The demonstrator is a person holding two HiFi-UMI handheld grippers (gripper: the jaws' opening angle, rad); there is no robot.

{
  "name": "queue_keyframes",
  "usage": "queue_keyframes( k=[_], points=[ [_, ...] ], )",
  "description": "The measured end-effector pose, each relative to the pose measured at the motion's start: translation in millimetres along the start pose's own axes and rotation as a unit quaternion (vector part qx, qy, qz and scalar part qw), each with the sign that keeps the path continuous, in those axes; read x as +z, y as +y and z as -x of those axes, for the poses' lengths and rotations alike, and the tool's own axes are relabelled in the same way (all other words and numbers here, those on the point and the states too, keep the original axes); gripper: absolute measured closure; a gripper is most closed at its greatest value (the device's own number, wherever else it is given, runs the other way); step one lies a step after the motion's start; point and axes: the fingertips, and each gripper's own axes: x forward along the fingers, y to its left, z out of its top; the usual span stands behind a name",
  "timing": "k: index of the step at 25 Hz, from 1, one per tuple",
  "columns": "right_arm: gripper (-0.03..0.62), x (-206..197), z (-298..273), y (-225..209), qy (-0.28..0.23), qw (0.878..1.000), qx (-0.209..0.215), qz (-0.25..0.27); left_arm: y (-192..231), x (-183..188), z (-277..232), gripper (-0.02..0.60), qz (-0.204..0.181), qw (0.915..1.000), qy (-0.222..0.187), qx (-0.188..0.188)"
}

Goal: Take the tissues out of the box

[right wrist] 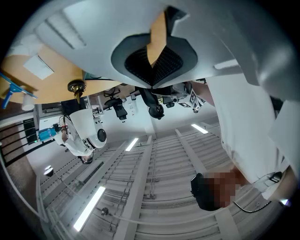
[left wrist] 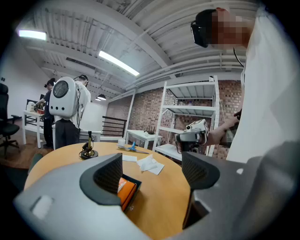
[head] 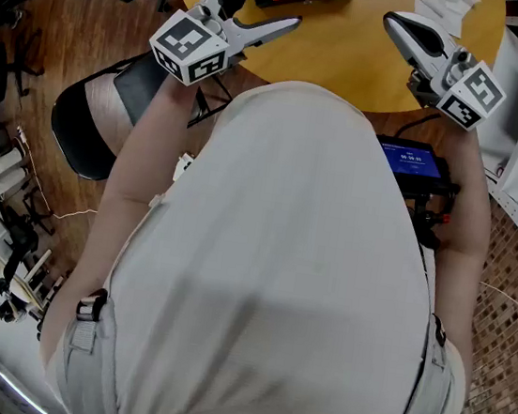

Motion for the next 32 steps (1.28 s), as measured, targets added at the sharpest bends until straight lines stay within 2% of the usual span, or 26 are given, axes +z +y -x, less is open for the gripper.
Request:
queue_keyframes(
  k=[14,17,20,23,25,29,32],
  points=[
    [0.594,2,1,0,-0.003,1.000,-0.002,0.000,5,-8,-1,0.216,-0.007,0.9996,0.028,-0.005],
    [0.594,1,2,0,-0.003,1.000,-0.004,0.000,10,-18,-4,0.218,-0.013,0.9979,0.063,-0.004],
    [0.594,2,4,-2,-0.004,1.000,-0.008,-0.001,20,-33,-8,0.219,-0.026,0.9929,0.116,-0.001],
    [0.594,1,6,-4,-0.008,1.000,-0.015,-0.004,31,-45,-13,0.218,-0.046,0.9845,0.169,-0.001],
    [0.594,1,9,-6,-0.010,1.000,-0.020,-0.006,39,-55,-17,0.218,-0.066,0.9758,0.208,-0.004],
    [0.594,1,14,-10,-0.016,0.999,-0.032,-0.010,60,-72,-26,0.218,-0.115,0.9514,0.286,-0.002],
    [0.594,-1,22,-13,-0.024,0.999,-0.046,-0.014,76,-82,-36,0.216,-0.150,0.9291,0.338,-0.006]
  ],
)
